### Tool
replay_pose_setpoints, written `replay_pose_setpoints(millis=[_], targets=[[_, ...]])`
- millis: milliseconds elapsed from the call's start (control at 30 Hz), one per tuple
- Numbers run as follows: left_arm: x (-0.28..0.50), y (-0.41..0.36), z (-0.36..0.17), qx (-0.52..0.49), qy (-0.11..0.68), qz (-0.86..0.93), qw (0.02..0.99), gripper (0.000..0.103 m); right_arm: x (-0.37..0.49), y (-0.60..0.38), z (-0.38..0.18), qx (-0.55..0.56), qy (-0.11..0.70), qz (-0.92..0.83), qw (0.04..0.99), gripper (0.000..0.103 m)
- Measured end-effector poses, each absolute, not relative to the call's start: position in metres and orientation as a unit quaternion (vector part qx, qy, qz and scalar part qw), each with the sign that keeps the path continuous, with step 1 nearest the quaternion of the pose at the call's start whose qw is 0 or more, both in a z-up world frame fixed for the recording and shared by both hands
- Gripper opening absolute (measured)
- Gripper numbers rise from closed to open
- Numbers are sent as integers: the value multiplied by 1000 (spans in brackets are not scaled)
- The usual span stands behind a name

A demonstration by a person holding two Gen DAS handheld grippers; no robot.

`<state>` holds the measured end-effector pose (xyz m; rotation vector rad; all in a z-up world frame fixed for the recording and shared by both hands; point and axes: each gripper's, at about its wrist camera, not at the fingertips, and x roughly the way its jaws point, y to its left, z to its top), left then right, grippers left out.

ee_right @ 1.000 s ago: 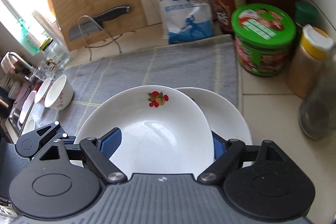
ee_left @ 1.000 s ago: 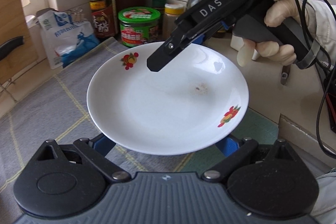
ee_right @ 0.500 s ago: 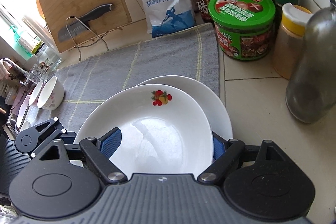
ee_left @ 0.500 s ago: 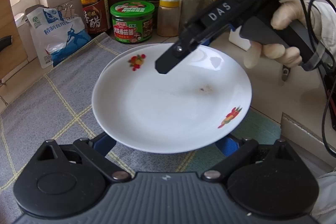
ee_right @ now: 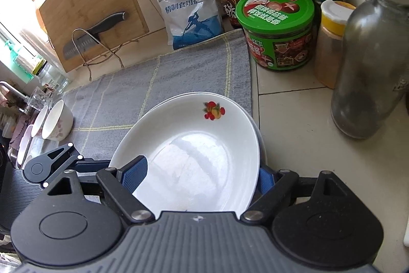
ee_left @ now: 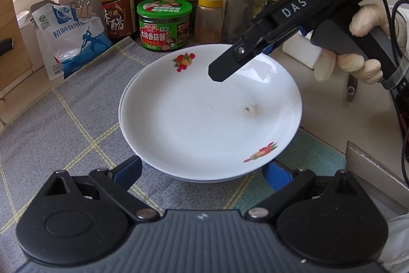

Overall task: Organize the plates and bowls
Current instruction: 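Lower the flower plate onto the plate stack and open the right tool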

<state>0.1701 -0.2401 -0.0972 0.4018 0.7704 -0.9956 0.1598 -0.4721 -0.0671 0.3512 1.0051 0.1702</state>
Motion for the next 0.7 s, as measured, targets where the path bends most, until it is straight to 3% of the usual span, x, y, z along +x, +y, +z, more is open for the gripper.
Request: replay_pose_setpoints(millis=[700], targets=[[162,-236,-95,199,325,-460,803,101,137,-461,-55,129,473,50,870,96]])
